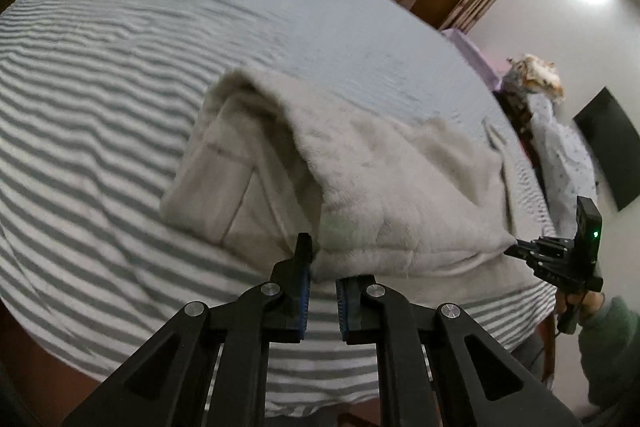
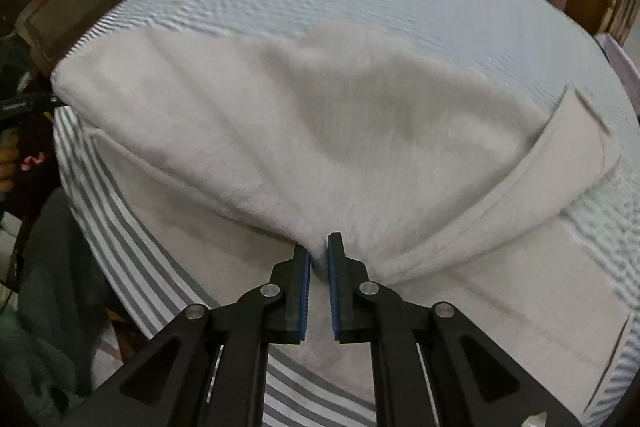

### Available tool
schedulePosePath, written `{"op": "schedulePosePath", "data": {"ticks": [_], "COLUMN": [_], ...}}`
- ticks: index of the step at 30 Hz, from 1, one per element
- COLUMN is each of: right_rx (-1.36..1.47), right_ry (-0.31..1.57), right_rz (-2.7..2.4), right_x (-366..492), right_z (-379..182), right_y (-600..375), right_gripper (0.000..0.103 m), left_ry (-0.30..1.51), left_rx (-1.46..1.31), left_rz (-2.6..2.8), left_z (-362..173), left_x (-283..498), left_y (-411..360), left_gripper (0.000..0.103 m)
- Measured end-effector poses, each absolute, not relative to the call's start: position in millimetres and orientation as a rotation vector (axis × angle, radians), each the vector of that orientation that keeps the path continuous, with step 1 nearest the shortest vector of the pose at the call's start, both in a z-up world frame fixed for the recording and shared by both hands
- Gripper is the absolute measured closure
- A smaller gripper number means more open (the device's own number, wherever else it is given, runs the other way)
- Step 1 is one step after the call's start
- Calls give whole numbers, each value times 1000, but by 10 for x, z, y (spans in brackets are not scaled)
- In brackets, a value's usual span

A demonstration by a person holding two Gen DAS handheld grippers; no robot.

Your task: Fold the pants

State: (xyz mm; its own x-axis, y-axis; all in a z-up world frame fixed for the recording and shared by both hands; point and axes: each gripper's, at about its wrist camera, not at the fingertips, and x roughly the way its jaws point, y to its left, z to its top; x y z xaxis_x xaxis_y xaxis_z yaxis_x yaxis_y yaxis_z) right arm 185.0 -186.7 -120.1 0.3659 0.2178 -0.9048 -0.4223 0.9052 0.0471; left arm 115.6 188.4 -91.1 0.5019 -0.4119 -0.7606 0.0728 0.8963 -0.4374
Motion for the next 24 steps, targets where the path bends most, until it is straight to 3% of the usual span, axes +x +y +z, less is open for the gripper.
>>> {"op": "schedulePosePath", "data": {"ticks": [10, 14, 18, 24], "right_rx": [-141, -92, 8, 296], "right_ry": [1120, 1095, 1071, 1089], "right_rz": [337, 326, 315, 281], "right_x": [1812, 1713, 1542, 1316], "right_z": [-1303, -1215, -1115, -1105], "right_y": [-1759, -1740, -1842, -2192], "right_gripper": [72, 56, 50, 47], "left_ry": [1087, 1068, 1027, 1005], "left_rx": [-473, -548, -676, -851], "left_rz": [-272, -286, -335, -372], "left_z": [-1112, -1134, -1137, -1164], "left_x": [969, 805, 670, 762], "left_y": [2012, 2079, 2147, 2165], "left_gripper": [81, 56, 45, 43]}}
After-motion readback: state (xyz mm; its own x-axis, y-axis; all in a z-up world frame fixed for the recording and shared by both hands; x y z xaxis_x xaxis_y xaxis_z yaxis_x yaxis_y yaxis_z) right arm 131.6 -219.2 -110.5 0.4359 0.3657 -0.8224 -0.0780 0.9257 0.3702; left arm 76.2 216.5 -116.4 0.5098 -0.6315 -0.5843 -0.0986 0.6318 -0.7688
